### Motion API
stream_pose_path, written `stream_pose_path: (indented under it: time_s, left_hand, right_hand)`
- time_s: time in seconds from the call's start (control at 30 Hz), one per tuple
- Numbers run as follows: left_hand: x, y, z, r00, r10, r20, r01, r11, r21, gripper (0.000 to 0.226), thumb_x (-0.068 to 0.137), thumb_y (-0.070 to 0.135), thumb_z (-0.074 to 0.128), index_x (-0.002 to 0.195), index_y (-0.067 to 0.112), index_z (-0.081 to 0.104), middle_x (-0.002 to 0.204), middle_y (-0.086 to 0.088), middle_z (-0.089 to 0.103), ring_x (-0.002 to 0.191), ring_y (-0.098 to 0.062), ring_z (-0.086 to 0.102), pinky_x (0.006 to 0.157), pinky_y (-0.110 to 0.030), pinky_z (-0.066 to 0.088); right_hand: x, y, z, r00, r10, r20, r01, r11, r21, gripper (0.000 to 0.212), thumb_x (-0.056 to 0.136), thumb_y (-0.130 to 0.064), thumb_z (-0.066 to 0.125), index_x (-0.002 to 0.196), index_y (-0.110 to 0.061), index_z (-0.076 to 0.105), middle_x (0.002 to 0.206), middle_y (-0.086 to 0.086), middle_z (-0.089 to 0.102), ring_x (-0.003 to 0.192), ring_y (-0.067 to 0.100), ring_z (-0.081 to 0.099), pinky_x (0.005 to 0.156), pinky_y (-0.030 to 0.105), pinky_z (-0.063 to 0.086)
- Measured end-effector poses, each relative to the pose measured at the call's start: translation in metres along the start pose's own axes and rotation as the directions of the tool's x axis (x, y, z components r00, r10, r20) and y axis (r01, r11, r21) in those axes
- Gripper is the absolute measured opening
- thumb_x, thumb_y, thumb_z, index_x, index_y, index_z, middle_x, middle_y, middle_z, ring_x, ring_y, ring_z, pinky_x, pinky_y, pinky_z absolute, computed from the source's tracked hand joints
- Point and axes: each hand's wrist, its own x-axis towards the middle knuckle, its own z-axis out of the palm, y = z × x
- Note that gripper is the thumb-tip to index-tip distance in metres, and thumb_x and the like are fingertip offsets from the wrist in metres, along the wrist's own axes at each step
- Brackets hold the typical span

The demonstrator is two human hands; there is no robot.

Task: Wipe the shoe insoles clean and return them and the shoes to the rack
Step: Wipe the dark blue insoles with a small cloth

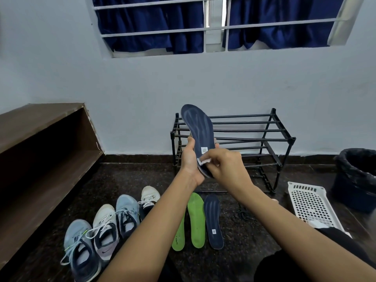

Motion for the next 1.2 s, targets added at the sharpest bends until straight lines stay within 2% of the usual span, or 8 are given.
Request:
stream_pose_path:
  time_s: [0.17,0.3,0.5,0.63,0.73,0.83,1.07,1.2]
  left_hand:
    - [0.003,0.008,-0.001,0.999,0.035,0.02,-0.034,0.998,-0.047,0.056,0.099,0.054,0.035,0.101,0.006,0.062,0.083,-0.012,0.061,0.073,-0.023,0.06,0.06,-0.031,0.058]
    - [0.007,0.011,-0.004,0.998,0.056,0.009,-0.055,0.995,-0.079,0.051,0.099,0.053,0.04,0.099,0.008,0.064,0.076,-0.01,0.065,0.069,-0.022,0.062,0.072,-0.037,0.054]
    - [0.006,0.007,-0.004,0.995,0.089,0.035,-0.087,0.995,-0.057,0.053,0.101,0.054,0.032,0.101,0.009,0.06,0.086,-0.009,0.058,0.073,-0.02,0.058,0.06,-0.029,0.054]
    - [0.005,0.005,-0.002,0.996,0.068,0.05,-0.067,0.997,-0.025,0.057,0.101,0.055,0.03,0.102,0.008,0.062,0.083,-0.009,0.061,0.072,-0.019,0.06,0.072,-0.037,0.057]
    - [0.005,0.005,-0.003,0.997,0.068,0.035,-0.067,0.997,-0.04,0.055,0.1,0.054,0.034,0.104,0.007,0.063,0.085,-0.009,0.063,0.073,-0.019,0.06,0.074,-0.04,0.058]
    - [0.008,0.008,-0.005,0.996,0.086,0.023,-0.083,0.991,-0.103,0.053,0.1,0.053,0.037,0.101,0.007,0.064,0.084,-0.009,0.065,0.072,-0.02,0.06,0.074,-0.041,0.059]
    - [0.002,-0.002,0.002,0.999,0.041,-0.015,-0.04,0.998,0.055,0.066,0.099,0.06,0.026,0.094,0.005,0.063,0.073,-0.01,0.063,0.061,-0.018,0.061,0.059,-0.029,0.052]
    - [0.005,-0.005,0.003,1.0,0.017,-0.012,-0.016,0.999,0.048,0.063,0.1,0.058,0.029,0.097,0.006,0.065,0.075,-0.011,0.065,0.066,-0.019,0.062,0.06,-0.029,0.053]
  right_hand:
    - [0.002,-0.004,-0.009,0.974,0.113,0.197,-0.129,0.989,0.068,0.024,0.074,0.002,0.069,0.08,-0.02,0.076,0.073,-0.005,0.071,0.061,-0.001,0.058,0.071,0.006,0.041]
    - [0.0,0.004,-0.008,0.947,0.111,0.3,-0.051,0.979,-0.199,0.022,0.076,0.001,0.064,0.085,-0.015,0.076,0.085,0.011,0.072,0.079,0.028,0.065,0.074,0.031,0.051]
    - [-0.002,0.008,-0.003,0.998,-0.015,0.065,0.028,0.98,-0.197,0.015,0.076,-0.004,0.059,0.079,-0.006,0.073,0.078,0.008,0.07,0.073,0.032,0.066,0.063,0.04,0.056]
    - [-0.007,0.002,0.002,0.994,0.067,0.081,-0.051,0.982,-0.182,0.017,0.078,-0.001,0.064,0.085,-0.011,0.075,0.082,0.009,0.072,0.075,0.032,0.068,0.07,0.04,0.055]
    - [-0.011,-0.007,0.0,0.973,0.19,0.132,-0.176,0.978,-0.111,0.019,0.083,-0.005,0.063,0.094,-0.015,0.076,0.084,0.004,0.073,0.077,0.02,0.067,0.078,0.028,0.051]
    - [-0.013,-0.014,-0.006,0.951,0.267,0.157,-0.281,0.957,0.074,0.016,0.08,-0.007,0.067,0.088,-0.017,0.077,0.062,-0.015,0.062,0.058,-0.004,0.057,0.06,0.007,0.039]
    - [-0.008,-0.011,-0.007,0.938,0.331,0.099,-0.346,0.896,0.278,0.021,0.077,0.0,0.067,0.082,-0.019,0.077,0.049,-0.021,0.059,0.05,-0.006,0.055,0.054,0.005,0.037]
    - [-0.005,-0.01,-0.009,0.942,0.306,0.135,-0.331,0.914,0.236,0.019,0.079,-0.002,0.067,0.084,-0.018,0.076,0.054,-0.02,0.06,0.053,-0.006,0.056,0.055,0.006,0.039]
